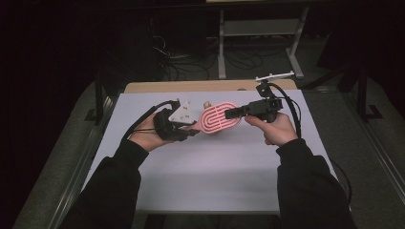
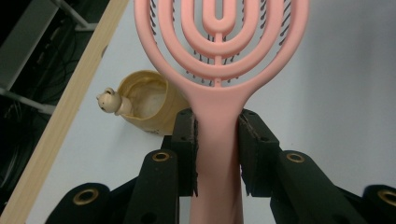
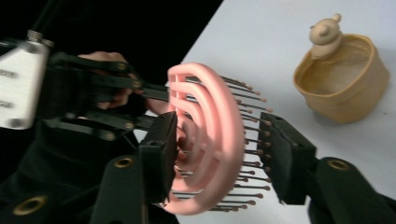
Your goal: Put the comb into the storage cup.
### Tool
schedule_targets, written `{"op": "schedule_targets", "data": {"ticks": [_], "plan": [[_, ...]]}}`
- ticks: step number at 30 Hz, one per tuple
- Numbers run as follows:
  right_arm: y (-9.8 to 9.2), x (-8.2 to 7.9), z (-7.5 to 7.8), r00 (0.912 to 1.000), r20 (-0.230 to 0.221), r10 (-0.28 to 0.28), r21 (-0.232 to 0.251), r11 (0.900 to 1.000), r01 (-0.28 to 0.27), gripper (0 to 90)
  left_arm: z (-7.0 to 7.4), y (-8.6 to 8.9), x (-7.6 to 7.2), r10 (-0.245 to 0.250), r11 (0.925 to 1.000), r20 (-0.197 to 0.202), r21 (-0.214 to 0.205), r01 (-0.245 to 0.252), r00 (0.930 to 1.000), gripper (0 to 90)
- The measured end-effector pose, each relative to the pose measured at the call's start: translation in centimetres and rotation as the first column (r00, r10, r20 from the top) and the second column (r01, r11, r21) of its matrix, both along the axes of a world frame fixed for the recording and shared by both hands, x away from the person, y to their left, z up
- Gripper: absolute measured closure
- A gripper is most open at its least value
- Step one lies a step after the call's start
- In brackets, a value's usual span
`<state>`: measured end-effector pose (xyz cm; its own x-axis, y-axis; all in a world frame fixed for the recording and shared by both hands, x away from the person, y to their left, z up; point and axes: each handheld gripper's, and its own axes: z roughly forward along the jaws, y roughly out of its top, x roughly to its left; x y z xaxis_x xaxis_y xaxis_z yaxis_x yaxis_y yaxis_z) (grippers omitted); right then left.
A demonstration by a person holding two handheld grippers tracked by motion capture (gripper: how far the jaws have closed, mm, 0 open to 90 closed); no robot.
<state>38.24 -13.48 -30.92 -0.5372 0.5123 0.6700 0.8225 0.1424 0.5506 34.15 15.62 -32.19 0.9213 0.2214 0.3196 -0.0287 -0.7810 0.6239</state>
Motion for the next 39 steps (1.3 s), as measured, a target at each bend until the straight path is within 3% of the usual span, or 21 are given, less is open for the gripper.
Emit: {"op": "schedule_targets", "data": {"ticks": [4, 6, 12, 19, 23, 27, 30, 34, 39], "plan": [[-0.4, 0.0, 0.2, 0.9991, -0.015, 0.040, 0.097, 0.9946, -0.039, 60.4, -0.6, -0.3, 0.2, 0.001, 0.9999, -0.014, 0.012, -0.001, 0.9999, 69.3], [-0.4, 0.0, 0.4, 0.9988, -0.012, 0.048, 0.111, 0.9927, -0.047, 61.4, -0.7, -0.4, 0.2, 0.001, 1.0000, -0.019, 0.006, -0.001, 0.9998, 69.4], [0.1, -0.3, 1.7, 0.9969, 0.017, 0.077, 0.052, 0.9956, -0.078, 63.3, -1.1, -0.7, 0.5, 0.007, 0.9997, -0.025, -0.024, -0.008, 0.9997, 68.9], [0.7, -0.3, 3.0, 0.9971, 0.030, 0.070, 0.016, 0.9974, -0.070, 63.8, -1.0, -0.4, 0.9, 0.024, 0.9977, -0.036, -0.062, -0.026, 0.9991, 67.1], [1.2, -0.5, 3.7, 0.9948, 0.045, 0.092, -0.024, 0.9956, -0.091, 63.8, -1.0, 0.0, 1.0, 0.034, 0.9949, -0.054, -0.093, -0.039, 0.9979, 60.5], [1.5, -0.5, 4.2, 0.9939, 0.050, 0.098, -0.021, 0.9951, -0.097, 63.8, -1.2, 0.5, 1.2, 0.041, 0.9927, -0.082, -0.109, -0.050, 0.9958, 51.3], [1.6, -0.5, 4.9, 0.9938, 0.058, 0.095, -0.039, 0.9949, -0.093, 63.8, -1.2, 1.0, 1.3, 0.048, 0.9878, -0.099, -0.143, -0.062, 0.9940, 44.7], [1.4, -0.4, 5.8, 0.9930, 0.077, 0.090, -0.069, 0.9940, -0.084, 63.8, -1.0, 2.0, 1.6, 0.064, 0.9749, -0.140, -0.203, -0.092, 0.9881, 32.0], [0.9, -0.3, 7.2, 0.9918, 0.106, 0.072, -0.089, 0.9941, -0.063, 63.7, -1.0, 3.3, 1.5, 0.066, 0.9578, -0.143, -0.269, -0.103, 0.9876, 21.8]]}}
